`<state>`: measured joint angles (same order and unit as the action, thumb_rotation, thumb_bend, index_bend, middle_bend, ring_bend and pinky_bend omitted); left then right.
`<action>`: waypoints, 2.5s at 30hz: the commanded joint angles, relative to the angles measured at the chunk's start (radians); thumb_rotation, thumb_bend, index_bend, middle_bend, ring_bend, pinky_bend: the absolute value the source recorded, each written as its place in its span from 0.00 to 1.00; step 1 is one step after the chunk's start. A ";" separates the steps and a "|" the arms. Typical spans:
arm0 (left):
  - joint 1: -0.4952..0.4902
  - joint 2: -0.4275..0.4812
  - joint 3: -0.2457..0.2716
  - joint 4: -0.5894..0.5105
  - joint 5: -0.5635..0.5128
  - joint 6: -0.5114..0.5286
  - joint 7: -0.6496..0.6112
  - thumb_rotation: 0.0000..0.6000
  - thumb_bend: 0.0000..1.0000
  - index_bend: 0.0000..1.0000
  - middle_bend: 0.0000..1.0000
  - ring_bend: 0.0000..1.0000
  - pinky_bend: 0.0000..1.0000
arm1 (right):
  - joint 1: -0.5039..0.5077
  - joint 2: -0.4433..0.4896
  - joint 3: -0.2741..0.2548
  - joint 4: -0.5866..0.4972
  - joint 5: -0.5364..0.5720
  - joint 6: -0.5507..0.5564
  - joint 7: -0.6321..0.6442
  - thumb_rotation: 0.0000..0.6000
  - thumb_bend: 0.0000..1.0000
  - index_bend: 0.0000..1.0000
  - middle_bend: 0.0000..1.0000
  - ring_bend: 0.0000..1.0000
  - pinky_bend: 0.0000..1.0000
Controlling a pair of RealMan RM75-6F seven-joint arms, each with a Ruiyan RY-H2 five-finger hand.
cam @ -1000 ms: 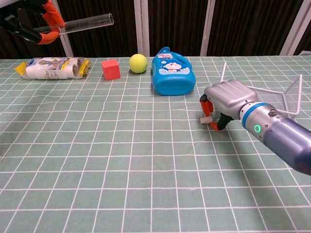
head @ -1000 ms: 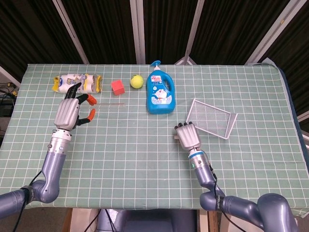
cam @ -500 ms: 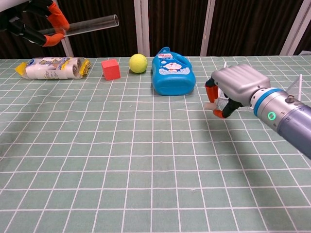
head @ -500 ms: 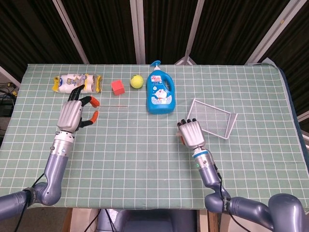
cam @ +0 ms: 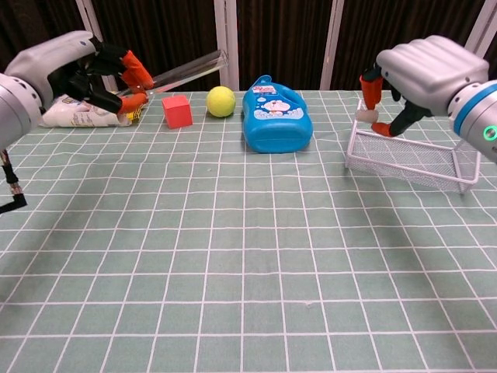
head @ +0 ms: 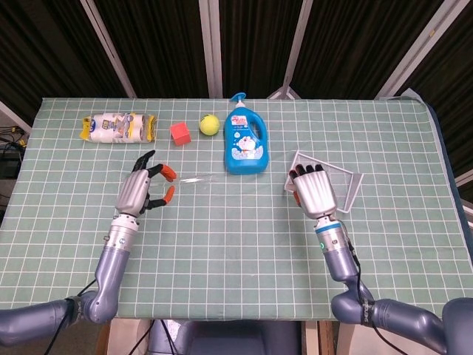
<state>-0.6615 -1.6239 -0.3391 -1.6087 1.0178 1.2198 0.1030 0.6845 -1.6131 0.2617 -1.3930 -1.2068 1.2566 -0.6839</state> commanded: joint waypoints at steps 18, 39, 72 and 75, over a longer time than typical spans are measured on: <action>-0.046 -0.216 -0.042 0.137 -0.030 0.039 0.009 1.00 0.73 0.52 0.47 0.05 0.00 | 0.061 0.075 -0.007 0.086 -0.280 0.113 0.026 1.00 0.42 0.62 0.45 0.49 0.48; -0.090 -0.278 -0.106 0.116 -0.136 0.047 0.159 1.00 0.73 0.52 0.48 0.05 0.00 | 0.110 -0.060 -0.031 0.247 -0.346 0.108 0.006 1.00 0.42 0.62 0.45 0.49 0.48; -0.103 -0.285 -0.181 0.039 -0.323 0.081 0.299 1.00 0.73 0.51 0.48 0.05 0.00 | 0.186 -0.176 -0.014 0.379 -0.340 0.061 -0.013 1.00 0.42 0.62 0.45 0.49 0.48; -0.104 -0.283 -0.183 0.032 -0.334 0.080 0.302 1.00 0.73 0.51 0.48 0.05 0.00 | 0.187 -0.181 -0.015 0.385 -0.341 0.063 -0.012 1.00 0.42 0.62 0.45 0.49 0.48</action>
<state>-0.7648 -1.9076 -0.5218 -1.5752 0.6854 1.3002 0.4042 0.8714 -1.7940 0.2463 -1.0085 -1.5478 1.3190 -0.6964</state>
